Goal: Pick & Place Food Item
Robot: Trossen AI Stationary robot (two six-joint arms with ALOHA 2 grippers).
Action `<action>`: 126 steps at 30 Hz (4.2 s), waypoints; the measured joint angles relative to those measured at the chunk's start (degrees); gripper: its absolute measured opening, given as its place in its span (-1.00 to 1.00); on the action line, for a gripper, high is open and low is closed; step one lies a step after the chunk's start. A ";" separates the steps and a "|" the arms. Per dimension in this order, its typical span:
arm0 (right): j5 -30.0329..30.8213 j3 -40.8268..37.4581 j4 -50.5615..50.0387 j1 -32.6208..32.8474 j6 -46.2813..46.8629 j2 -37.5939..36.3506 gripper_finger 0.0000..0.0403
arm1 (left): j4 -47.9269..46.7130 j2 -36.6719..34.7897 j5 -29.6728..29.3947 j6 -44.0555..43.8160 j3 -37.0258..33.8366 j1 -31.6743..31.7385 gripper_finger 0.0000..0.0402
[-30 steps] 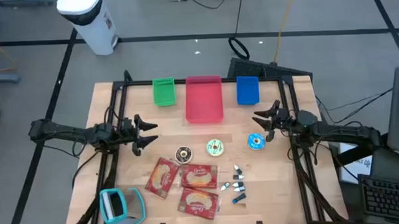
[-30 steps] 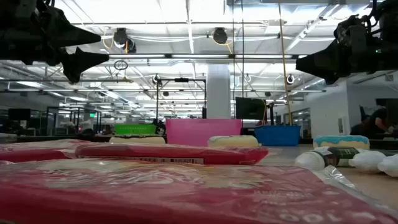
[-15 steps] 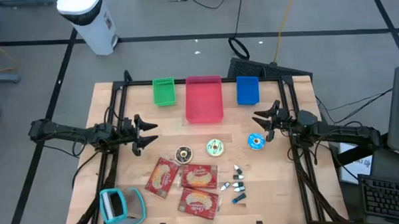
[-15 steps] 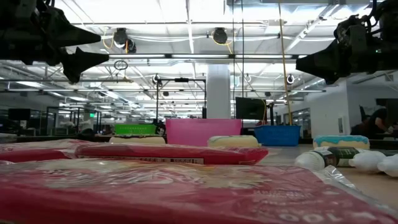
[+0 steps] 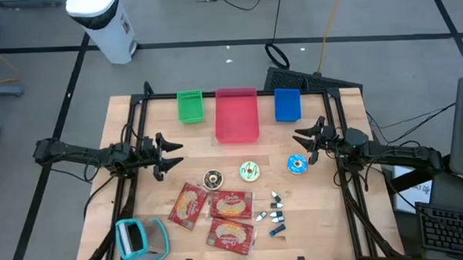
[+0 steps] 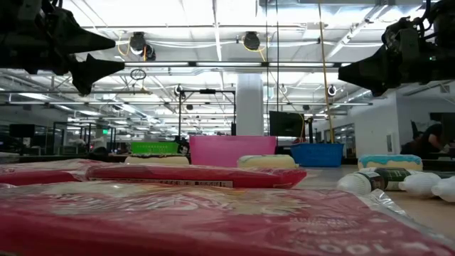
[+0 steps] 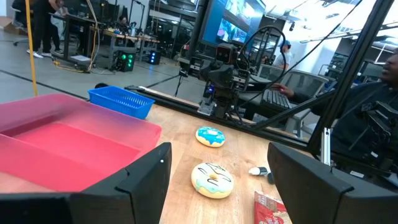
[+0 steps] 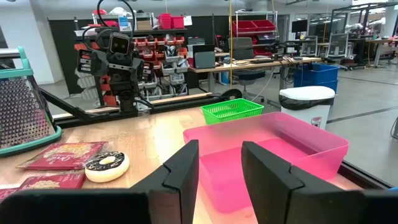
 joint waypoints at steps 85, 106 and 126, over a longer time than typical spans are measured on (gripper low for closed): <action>-0.51 -0.02 11.41 0.01 22.83 0.01 -0.45 | 0.00 -0.02 0.00 0.00 0.00 0.00 0.34; 9.71 29.21 -34.79 24.51 19.60 30.35 0.48 | 0.00 -0.02 -0.01 0.00 0.00 0.00 0.34; 12.55 22.90 -42.48 18.72 25.24 51.85 0.25 | 0.00 -0.01 -0.01 0.00 0.01 0.01 0.34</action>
